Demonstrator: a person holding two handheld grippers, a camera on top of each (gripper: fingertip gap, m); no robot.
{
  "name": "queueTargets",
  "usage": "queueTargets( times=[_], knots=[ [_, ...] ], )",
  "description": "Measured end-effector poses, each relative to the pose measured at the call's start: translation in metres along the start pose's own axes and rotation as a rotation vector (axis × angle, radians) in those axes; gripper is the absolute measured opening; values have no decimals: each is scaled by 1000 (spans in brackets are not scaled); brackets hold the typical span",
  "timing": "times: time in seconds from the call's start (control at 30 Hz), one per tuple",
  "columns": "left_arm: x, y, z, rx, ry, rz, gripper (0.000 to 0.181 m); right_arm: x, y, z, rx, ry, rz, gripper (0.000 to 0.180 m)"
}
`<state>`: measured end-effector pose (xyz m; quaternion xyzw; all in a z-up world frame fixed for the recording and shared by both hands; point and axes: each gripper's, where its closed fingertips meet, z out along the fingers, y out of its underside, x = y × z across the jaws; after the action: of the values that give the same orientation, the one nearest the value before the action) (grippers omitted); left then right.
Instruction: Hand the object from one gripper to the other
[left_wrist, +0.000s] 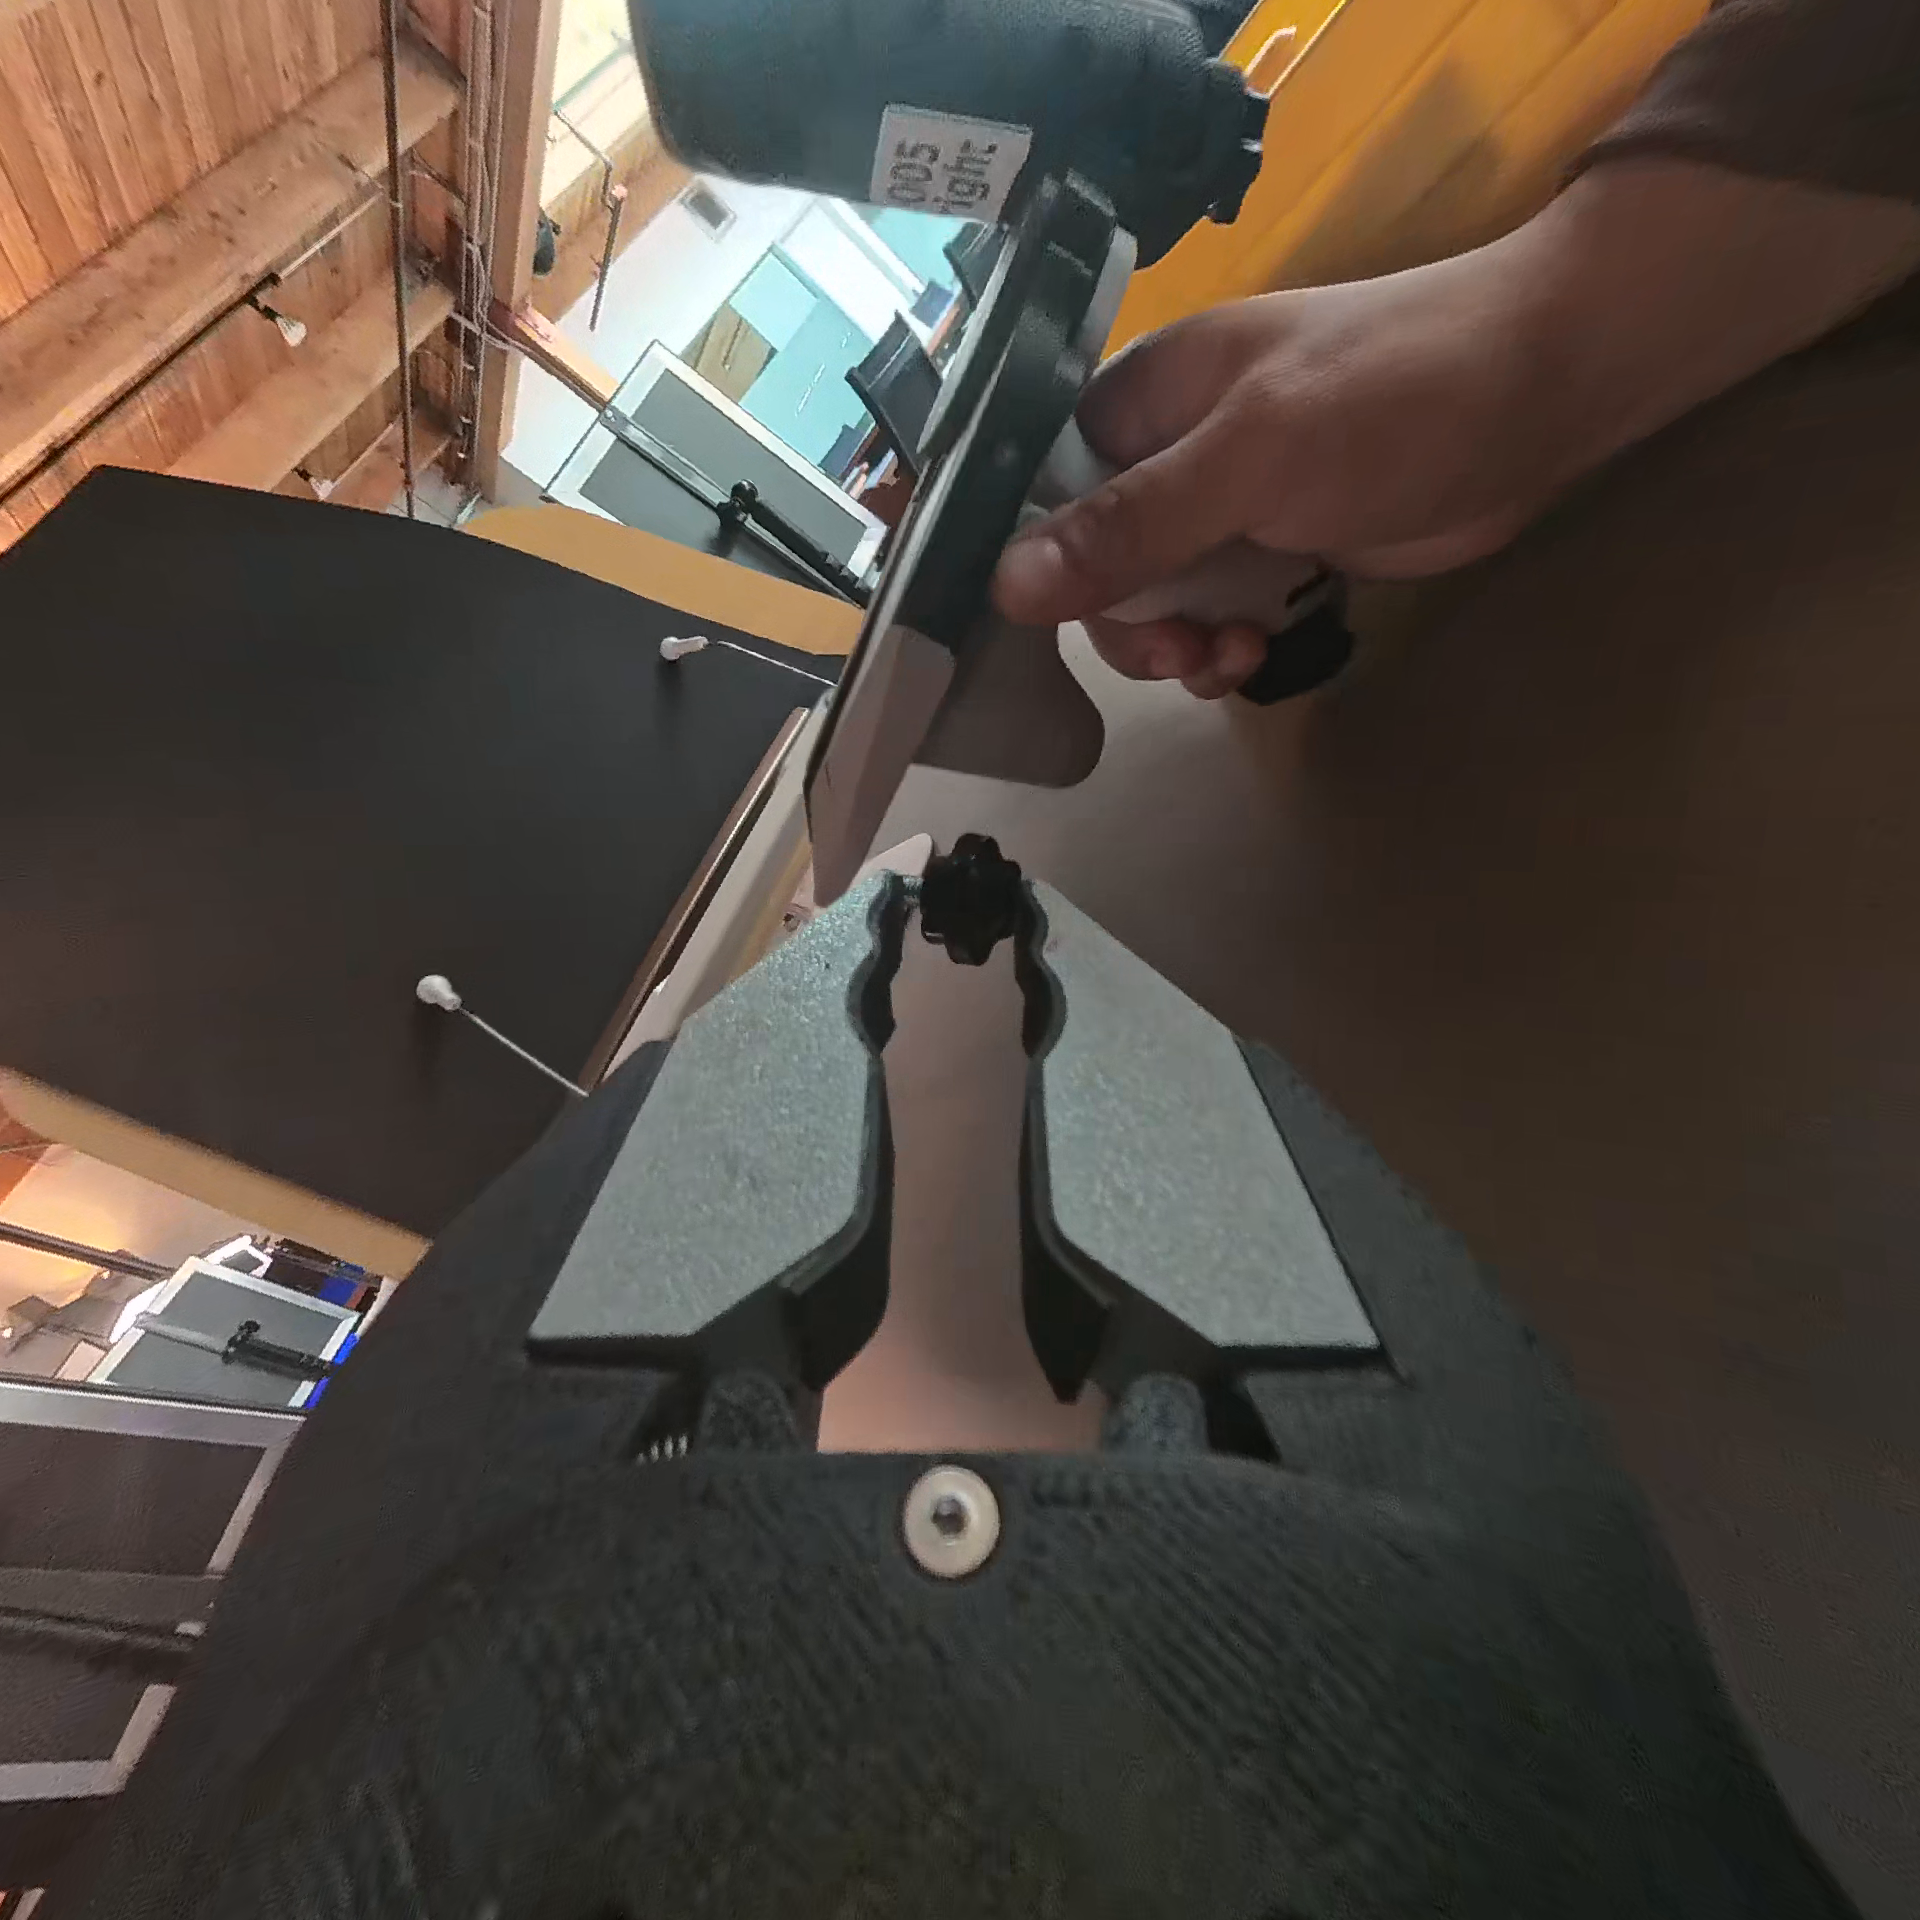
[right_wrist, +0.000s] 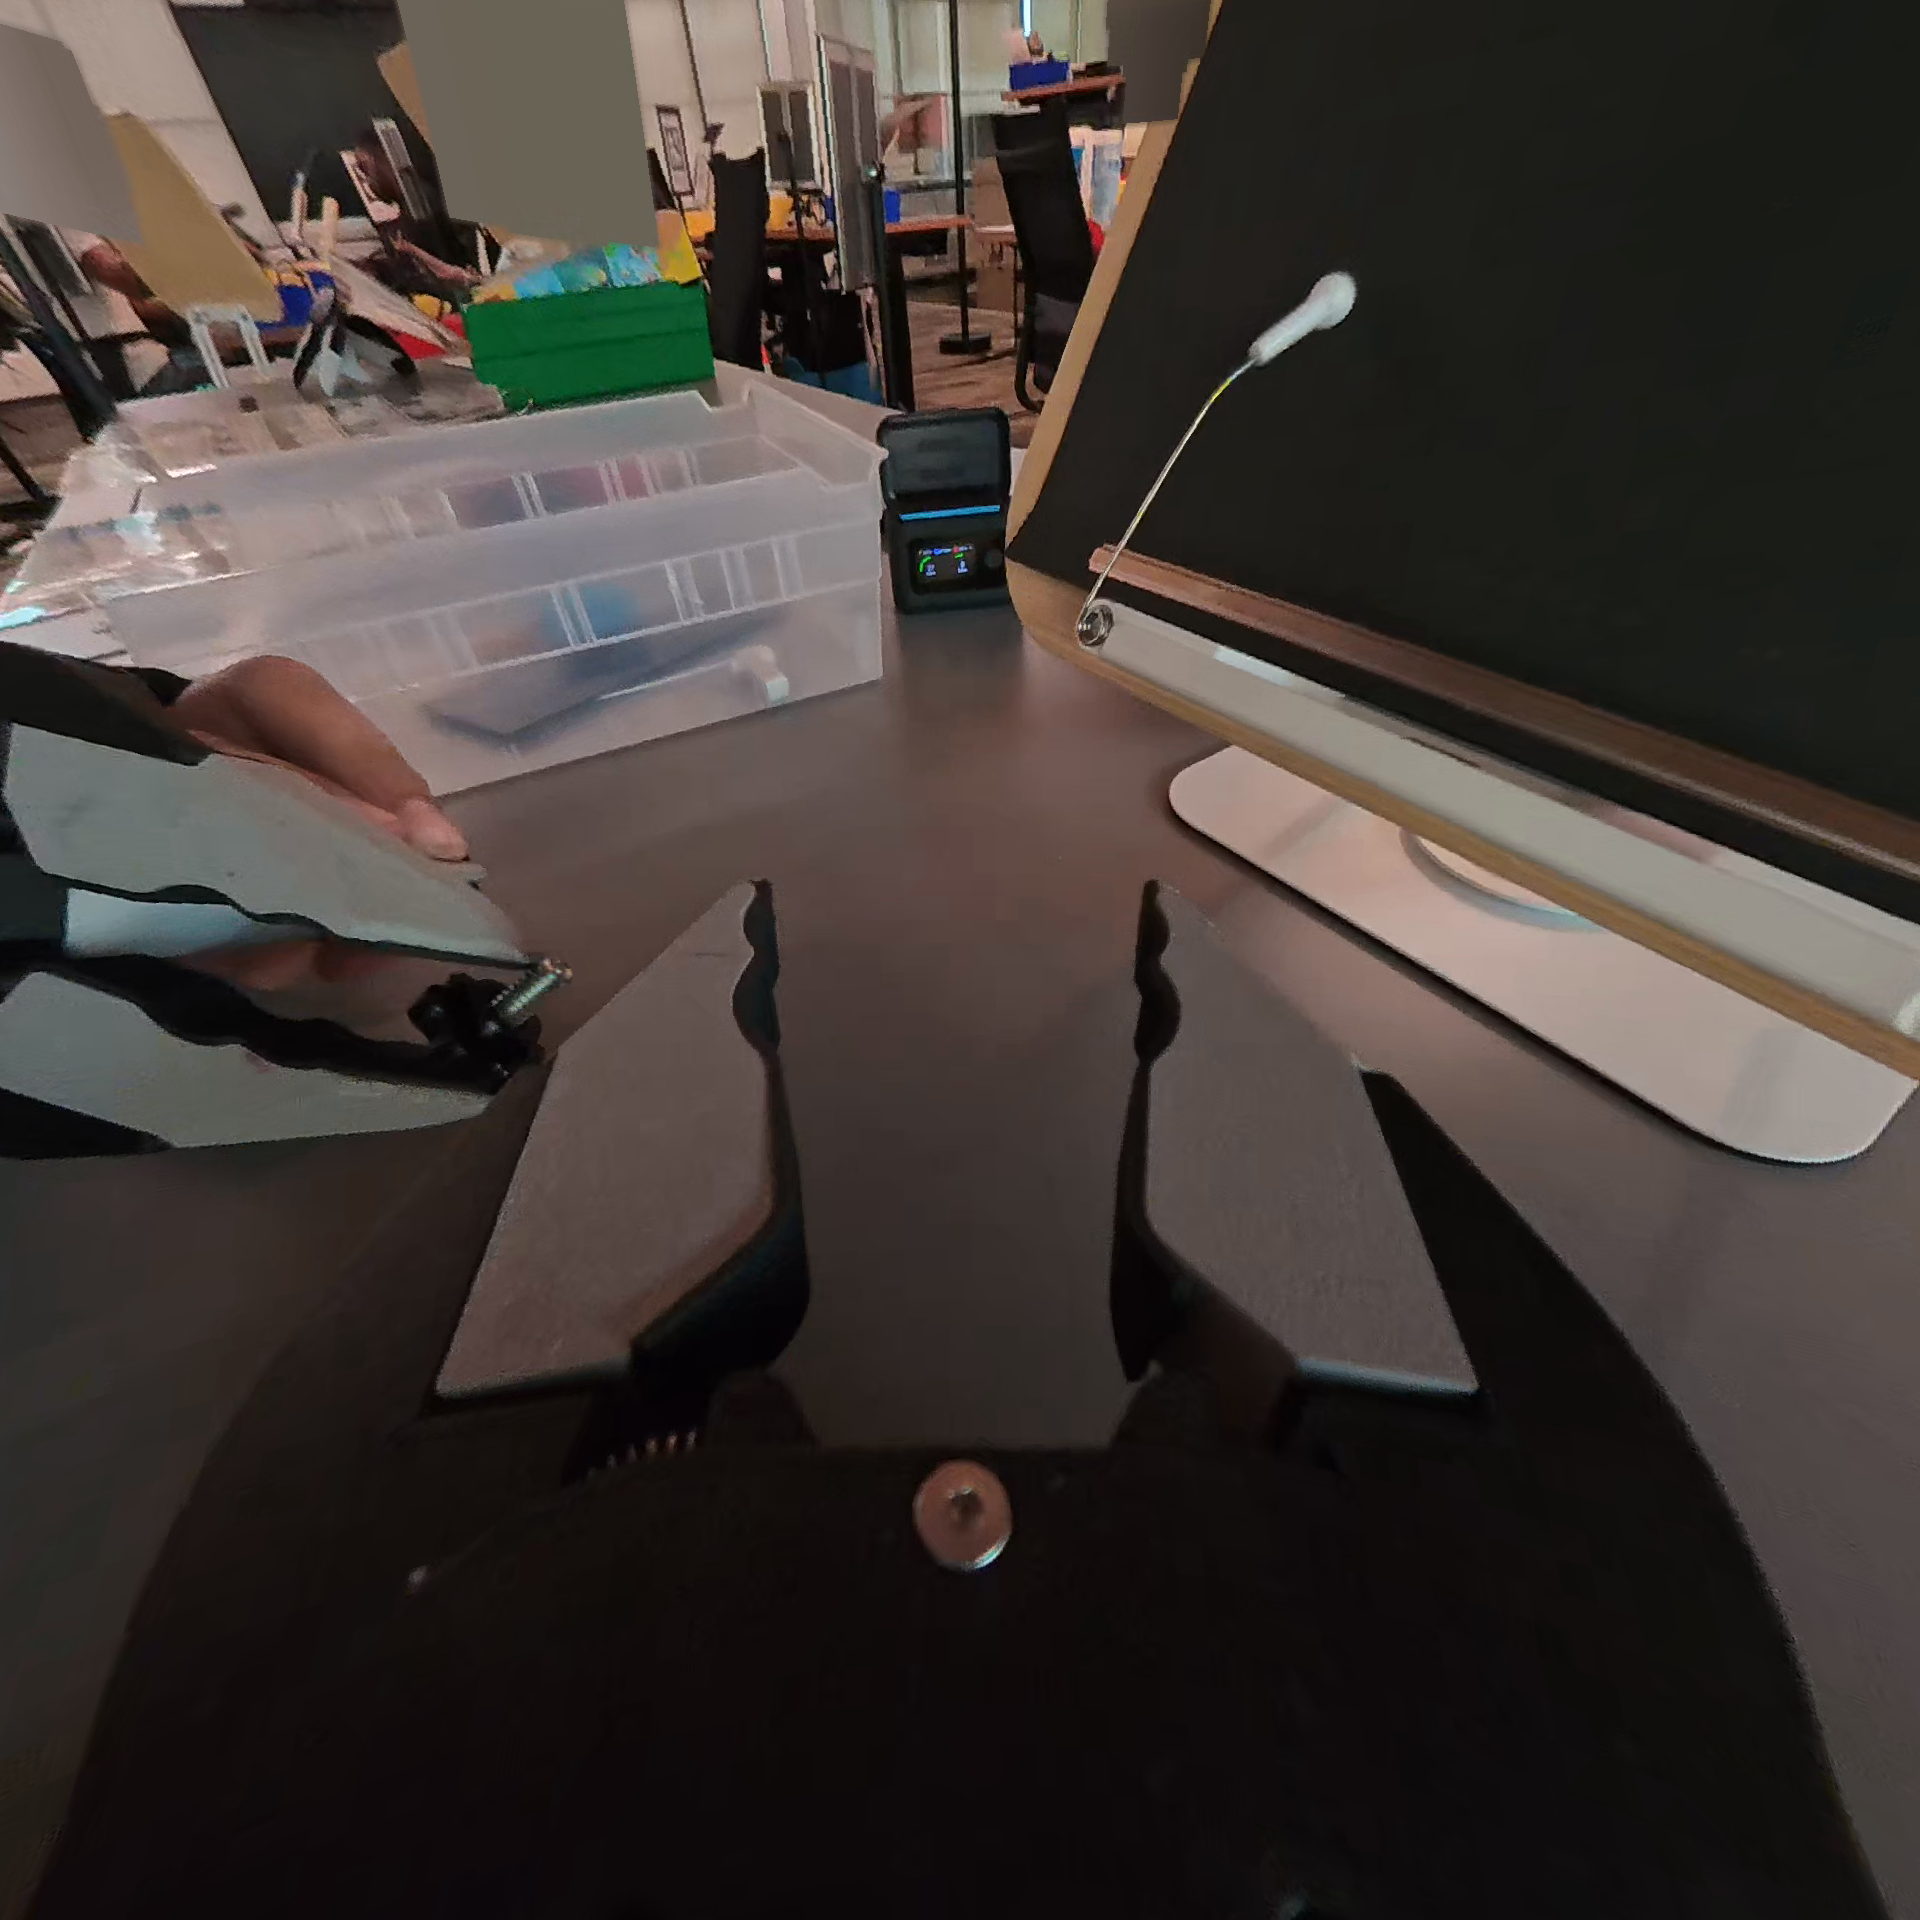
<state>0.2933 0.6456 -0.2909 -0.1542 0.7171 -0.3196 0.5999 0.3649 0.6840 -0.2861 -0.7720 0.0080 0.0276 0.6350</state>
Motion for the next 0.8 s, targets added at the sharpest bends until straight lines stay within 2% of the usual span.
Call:
queueTargets(
  times=[0.03, 0.1, 0.2, 0.27, 0.33, 0.37, 0.6, 0.67, 0.73, 0.8],
  knots=[
    [-2, -1, -1, 5, -8, 6, 18, 1, -1, -1, 1, 7, -11, 67],
    [-5, -3, -5, 16, -27, 45, 18, -5, 0, -1, -8, -17, -36, 67],
    [-14, 0, -9, 18, -60, 60, 18, -36, 1, -2, 4, -200, -46, 60],
    [-19, 2, -10, 17, -73, 48, 18, -43, 2, -2, 7, -237, -31, 67],
    [-22, 5, -11, 10, -76, 47, 18, -55, -1, -7, 23, -316, 3, 46],
    [-22, 6, -11, 3, -73, 55, 18, -59, -3, -10, 36, -337, 21, 55],
    [-22, -3, -14, 34, -105, 158, 18, -84, -3, -13, 17, -483, 134, 53],
    [-22, -6, -15, 33, -114, 184, 18, -90, -4, -11, 16, -503, 158, 43],
    [-23, -6, -16, 25, -123, 205, 18, -99, -11, -16, 50, -557, 170, 23],
    [-25, -7, -17, 21, -134, 215, 18, -99, -9, -15, 33, -555, 184, 20]
  ],
)
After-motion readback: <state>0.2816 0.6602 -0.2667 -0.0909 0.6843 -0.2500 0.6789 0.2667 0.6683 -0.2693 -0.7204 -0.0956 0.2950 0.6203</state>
